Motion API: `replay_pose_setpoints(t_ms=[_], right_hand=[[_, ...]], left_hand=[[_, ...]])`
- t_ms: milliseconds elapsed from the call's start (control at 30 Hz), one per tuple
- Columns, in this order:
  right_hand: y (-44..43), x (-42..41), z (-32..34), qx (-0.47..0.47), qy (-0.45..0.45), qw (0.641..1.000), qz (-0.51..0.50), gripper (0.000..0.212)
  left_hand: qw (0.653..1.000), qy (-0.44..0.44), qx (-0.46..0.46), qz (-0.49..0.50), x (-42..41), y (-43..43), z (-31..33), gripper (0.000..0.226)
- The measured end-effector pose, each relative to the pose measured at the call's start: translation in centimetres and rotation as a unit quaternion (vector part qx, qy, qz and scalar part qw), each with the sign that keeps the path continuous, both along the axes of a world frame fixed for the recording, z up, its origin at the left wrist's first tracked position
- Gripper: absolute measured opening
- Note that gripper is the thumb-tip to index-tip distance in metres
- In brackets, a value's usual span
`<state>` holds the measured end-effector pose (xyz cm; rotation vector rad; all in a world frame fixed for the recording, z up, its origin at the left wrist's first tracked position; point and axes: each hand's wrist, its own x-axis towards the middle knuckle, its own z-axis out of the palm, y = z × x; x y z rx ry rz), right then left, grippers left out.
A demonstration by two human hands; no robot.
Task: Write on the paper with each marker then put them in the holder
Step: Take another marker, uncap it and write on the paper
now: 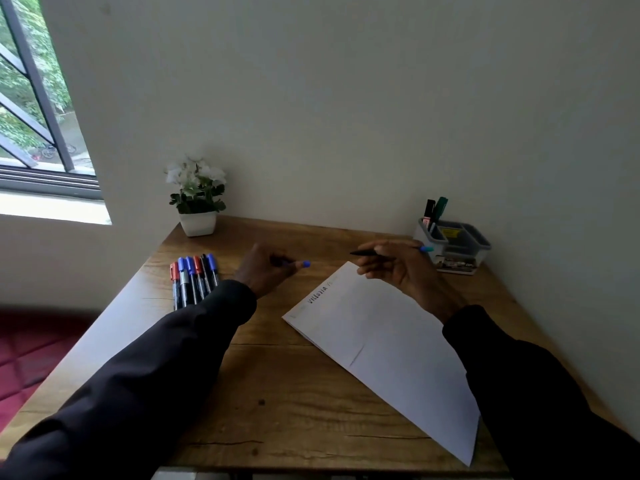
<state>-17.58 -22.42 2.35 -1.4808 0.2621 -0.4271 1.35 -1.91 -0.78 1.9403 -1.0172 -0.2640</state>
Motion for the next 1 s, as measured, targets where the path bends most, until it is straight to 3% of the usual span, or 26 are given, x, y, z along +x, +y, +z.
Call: replay_pose_setpoints(t_ms=[200,567,1000], right_hand=[[-0.9,1.9,-0.9,-0.078,0.052,0.99,-0.102,0.012],[-2.0,5.1,-2.6,-0.168,0.078,0.98,-0.072,0.014],[-2.6,5.4,-5.5,-0.111,0.046,0.991,-0.063,0.012]], left_hand=[[1.0,-0.008,0.015,0.008,0.5,-2.4,-1.0,0.015],[0.998,0.015,0.031,0.049,2.5,-4.5,-2.6,0.01],[0.995,0.016,-0.025,0.094,2.1,-4.6,-2.6,0.014]])
